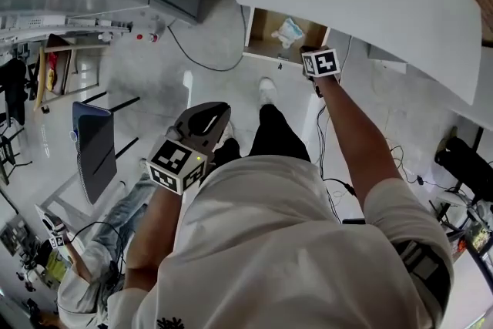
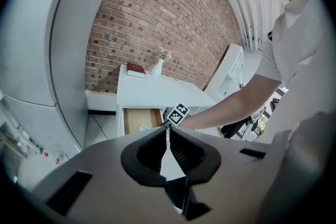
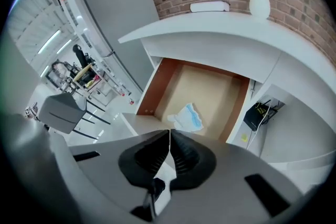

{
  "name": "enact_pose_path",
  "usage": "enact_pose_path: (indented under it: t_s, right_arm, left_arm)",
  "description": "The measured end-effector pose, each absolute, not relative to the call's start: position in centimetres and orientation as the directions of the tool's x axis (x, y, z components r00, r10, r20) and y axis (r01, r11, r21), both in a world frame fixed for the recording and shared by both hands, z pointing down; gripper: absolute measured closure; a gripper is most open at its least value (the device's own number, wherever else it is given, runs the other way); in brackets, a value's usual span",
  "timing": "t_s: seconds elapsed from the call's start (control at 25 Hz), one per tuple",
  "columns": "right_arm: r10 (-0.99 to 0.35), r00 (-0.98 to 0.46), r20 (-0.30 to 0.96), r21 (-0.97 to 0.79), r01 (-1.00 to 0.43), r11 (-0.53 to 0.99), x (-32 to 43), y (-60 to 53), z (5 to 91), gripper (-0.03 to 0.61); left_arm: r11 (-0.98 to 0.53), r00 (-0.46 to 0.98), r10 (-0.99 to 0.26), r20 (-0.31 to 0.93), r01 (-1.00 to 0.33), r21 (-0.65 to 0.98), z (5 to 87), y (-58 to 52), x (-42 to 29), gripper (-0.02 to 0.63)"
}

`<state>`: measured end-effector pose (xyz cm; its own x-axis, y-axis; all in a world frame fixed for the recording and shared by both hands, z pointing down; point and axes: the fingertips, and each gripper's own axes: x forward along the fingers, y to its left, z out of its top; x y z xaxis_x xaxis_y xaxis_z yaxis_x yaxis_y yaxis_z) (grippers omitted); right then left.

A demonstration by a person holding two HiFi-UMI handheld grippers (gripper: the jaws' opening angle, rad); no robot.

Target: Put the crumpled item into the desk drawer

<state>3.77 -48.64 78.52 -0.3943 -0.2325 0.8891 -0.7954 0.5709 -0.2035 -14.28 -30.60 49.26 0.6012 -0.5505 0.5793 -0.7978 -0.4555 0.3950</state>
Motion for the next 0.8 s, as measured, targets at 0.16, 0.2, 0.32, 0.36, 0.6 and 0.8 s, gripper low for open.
enact_pose_path:
  t_s: [0.16, 0.2, 0.32, 0.36, 0.6, 0.8]
  right_arm:
    - [-0.253, -0.409, 0.877, -0.203, -0.792, 0.576, 3.1, -45.5, 75.4, 0.549]
    - [-0.258, -0.414, 0.873, -0.204, -0.79, 0.578, 2.8, -44.5, 74.7, 0.549]
    - [-0.267, -0.421, 0.867, -0.201, -0.784, 0.587, 1.7, -41.2, 72.5, 0.549]
    - [-0.268, -0.423, 0.866, -0.2, -0.783, 0.59, 1.4, -40.1, 71.8, 0.549]
    - [-0.28, -0.435, 0.856, -0.188, -0.766, 0.615, -0.4, -33.7, 67.4, 0.549]
    - [-0.272, -0.455, 0.848, -0.174, -0.723, 0.669, -3.1, -27.4, 63.3, 0.549]
  left_arm:
    - [-0.478, 0.609, -0.556, 0.566, -0.791, 0.382, 48.0, -28.0, -15.5, 0.577]
    - [-0.482, 0.611, -0.558, 0.562, -0.79, 0.38, 47.7, -27.3, -16.0, 0.577]
    - [-0.492, 0.618, -0.564, 0.548, -0.784, 0.378, 46.8, -24.9, -17.8, 0.577]
    - [-0.495, 0.619, -0.567, 0.543, -0.783, 0.376, 46.4, -24.1, -18.3, 0.577]
    - [-0.514, 0.624, -0.585, 0.518, -0.779, 0.359, 44.6, -20.0, -21.5, 0.577]
    - [-0.525, 0.629, -0.593, 0.503, -0.775, 0.352, 43.8, -16.3, -24.4, 0.577]
